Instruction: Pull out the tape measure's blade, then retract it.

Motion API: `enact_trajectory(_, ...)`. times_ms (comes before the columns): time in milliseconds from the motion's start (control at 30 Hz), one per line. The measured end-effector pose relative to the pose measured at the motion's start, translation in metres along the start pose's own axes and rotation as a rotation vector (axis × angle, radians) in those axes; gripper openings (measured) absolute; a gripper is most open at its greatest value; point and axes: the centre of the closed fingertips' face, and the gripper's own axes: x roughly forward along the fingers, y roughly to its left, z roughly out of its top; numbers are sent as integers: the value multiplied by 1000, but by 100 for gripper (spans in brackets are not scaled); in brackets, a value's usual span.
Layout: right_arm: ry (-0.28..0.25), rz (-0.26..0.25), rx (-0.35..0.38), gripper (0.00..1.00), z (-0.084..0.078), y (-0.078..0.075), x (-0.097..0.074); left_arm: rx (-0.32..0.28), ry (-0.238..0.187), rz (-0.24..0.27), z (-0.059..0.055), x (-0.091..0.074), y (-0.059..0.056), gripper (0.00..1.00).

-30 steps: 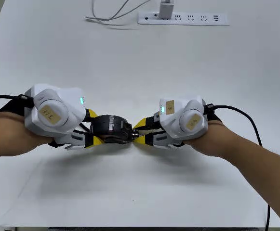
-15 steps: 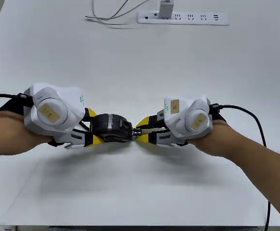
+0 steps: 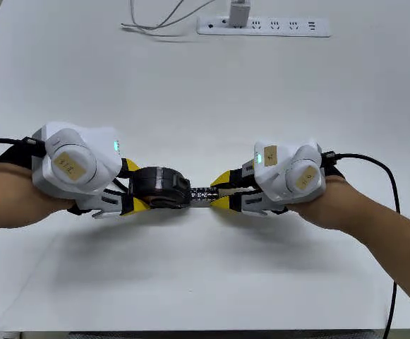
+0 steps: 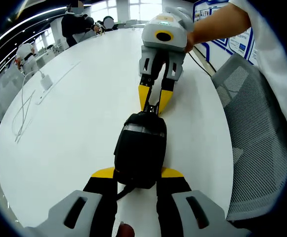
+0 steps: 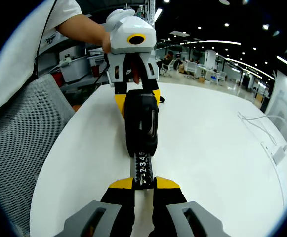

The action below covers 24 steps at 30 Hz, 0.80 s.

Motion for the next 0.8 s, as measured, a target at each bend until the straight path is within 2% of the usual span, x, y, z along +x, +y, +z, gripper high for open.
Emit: enact_trajectory(800, 47, -13, 20, 8, -22, -4, -23, 0, -2, 3, 1, 1, 0, 25)
